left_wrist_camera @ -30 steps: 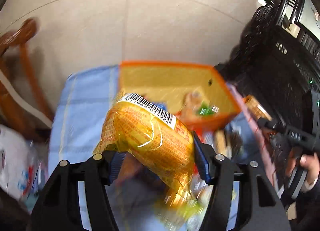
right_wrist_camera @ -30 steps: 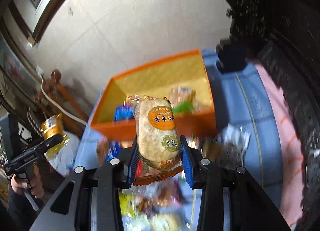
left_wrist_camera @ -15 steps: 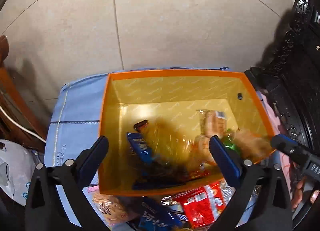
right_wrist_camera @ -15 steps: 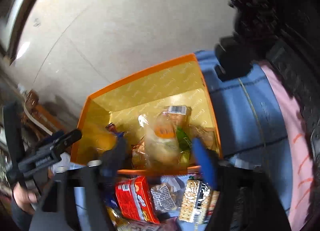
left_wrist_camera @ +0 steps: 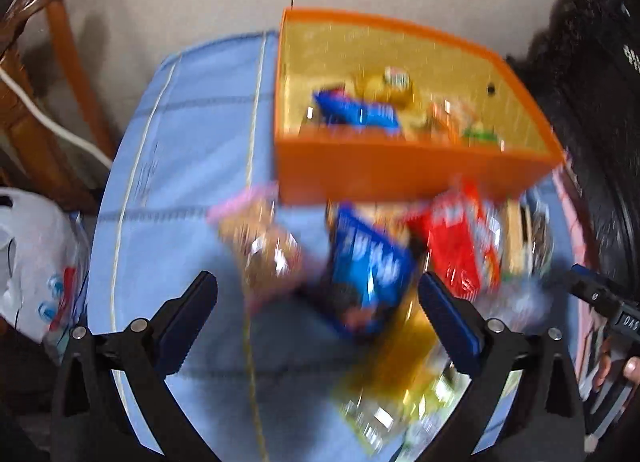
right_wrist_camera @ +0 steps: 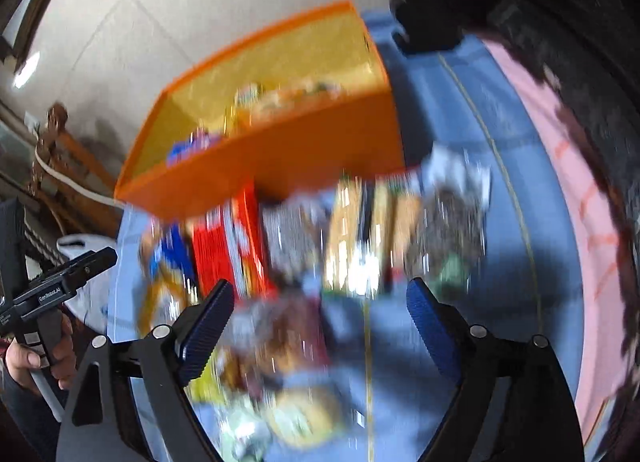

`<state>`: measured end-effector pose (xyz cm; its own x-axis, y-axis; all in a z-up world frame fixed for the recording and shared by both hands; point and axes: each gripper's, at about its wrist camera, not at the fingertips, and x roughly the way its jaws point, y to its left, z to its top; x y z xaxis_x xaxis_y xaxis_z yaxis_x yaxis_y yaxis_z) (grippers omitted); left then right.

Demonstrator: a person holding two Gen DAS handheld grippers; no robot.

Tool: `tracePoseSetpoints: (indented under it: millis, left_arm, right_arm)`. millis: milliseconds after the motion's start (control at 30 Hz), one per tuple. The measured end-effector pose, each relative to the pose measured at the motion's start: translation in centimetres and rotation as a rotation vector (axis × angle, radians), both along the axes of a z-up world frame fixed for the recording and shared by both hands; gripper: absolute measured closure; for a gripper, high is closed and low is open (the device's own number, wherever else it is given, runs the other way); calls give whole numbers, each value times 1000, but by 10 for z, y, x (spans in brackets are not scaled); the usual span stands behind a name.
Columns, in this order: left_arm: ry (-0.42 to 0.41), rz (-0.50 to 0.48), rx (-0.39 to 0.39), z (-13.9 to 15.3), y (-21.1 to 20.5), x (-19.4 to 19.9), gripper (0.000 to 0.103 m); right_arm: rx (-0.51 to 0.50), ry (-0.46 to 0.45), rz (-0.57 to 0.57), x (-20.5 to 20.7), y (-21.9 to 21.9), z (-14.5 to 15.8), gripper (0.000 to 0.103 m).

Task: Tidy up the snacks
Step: 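Grasp the green-yellow seed bag with the left tool while the right tool grasps the round clear bun pack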

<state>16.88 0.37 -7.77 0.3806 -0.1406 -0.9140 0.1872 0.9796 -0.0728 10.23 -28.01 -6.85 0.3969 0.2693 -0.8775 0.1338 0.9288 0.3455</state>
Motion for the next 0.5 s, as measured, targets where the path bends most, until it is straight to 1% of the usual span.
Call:
tracePoseSetpoints:
  millis: [67, 167, 233, 267, 367, 400, 500]
  left_arm:
    - [29, 4, -3, -9, 7, -23, 5]
    - [79, 11, -6, -24, 16, -53, 5]
    - [113, 17, -11, -33, 23, -71, 5]
    - [129, 17, -4, -38, 25, -79, 5]
    - [152, 14, 15, -45, 29, -95, 5]
    - [154, 14, 17, -46, 31, -99, 5]
    - [151, 11, 19, -45, 32, -110, 5]
  right_arm:
    - [-44, 29, 34, -20, 10, -9, 13]
    - [-125, 41, 111, -45, 31, -20, 13]
    - [-161, 40, 160, -56, 44, -26, 13]
    - [-196, 34, 196, -62, 54, -31, 13]
    - [-266, 10, 247, -70, 75, -39, 13]
    - [-274, 4, 254, -69, 79, -42, 13]
    - [-311, 13, 269, -65, 87, -55, 15]
